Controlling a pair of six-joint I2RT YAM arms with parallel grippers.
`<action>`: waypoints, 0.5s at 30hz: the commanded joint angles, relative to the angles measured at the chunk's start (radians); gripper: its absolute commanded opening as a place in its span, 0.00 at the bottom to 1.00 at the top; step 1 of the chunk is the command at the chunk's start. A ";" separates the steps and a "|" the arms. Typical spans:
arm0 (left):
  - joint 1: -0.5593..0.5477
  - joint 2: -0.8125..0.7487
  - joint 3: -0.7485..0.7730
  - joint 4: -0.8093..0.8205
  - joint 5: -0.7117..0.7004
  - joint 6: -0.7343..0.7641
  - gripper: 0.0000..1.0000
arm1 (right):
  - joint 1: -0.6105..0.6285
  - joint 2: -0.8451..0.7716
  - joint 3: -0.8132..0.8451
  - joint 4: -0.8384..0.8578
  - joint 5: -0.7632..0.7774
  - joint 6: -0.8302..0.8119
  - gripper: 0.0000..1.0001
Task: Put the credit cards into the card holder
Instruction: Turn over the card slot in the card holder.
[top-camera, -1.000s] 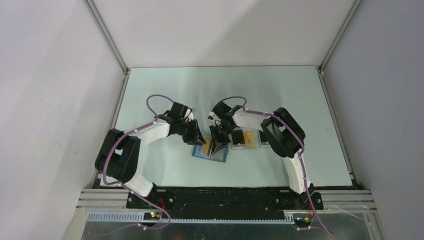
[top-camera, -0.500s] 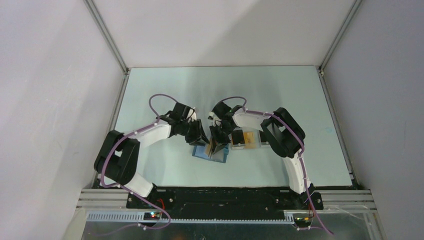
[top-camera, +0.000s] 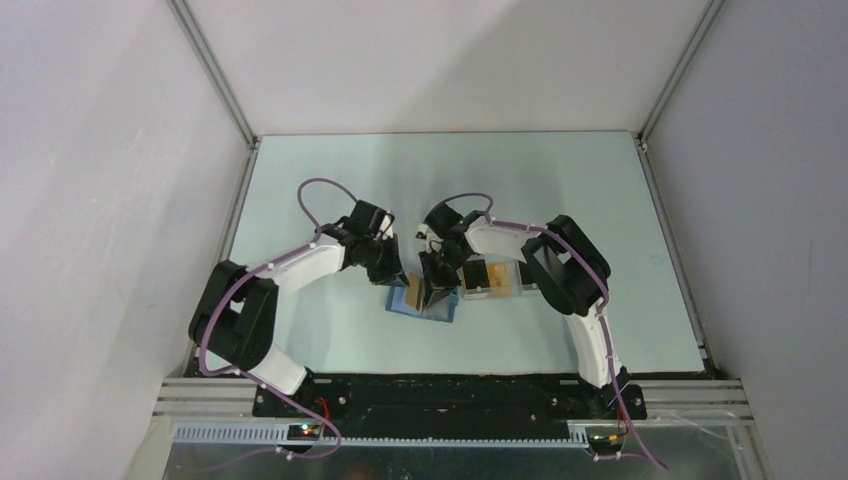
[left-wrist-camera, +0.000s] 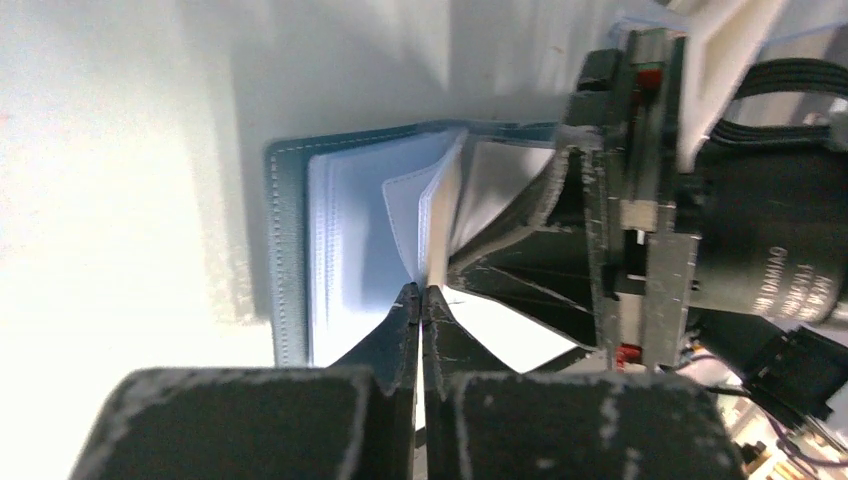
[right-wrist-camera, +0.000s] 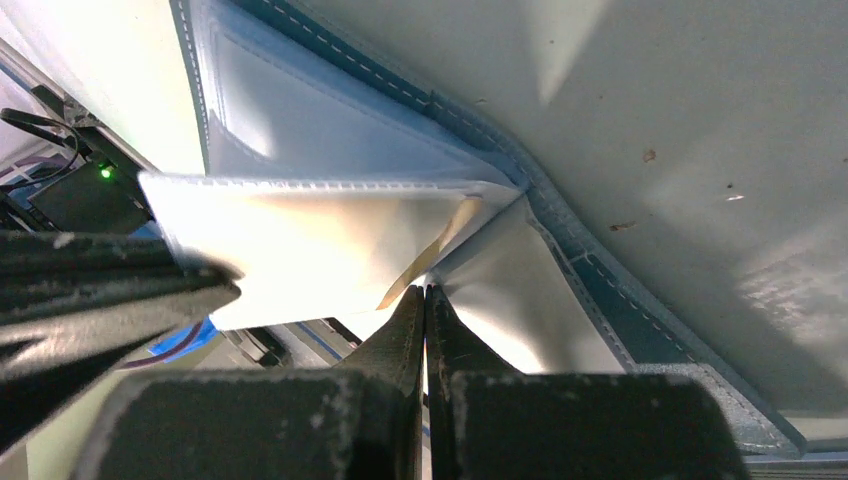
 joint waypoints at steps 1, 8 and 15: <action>-0.004 -0.023 0.029 -0.058 -0.098 0.039 0.00 | -0.007 -0.020 -0.002 -0.011 -0.002 -0.021 0.00; 0.009 -0.081 0.057 -0.119 -0.193 0.070 0.00 | -0.029 -0.068 -0.001 -0.076 0.071 -0.047 0.00; 0.015 -0.079 0.100 -0.211 -0.243 0.133 0.00 | -0.052 -0.099 -0.003 -0.100 0.133 -0.065 0.00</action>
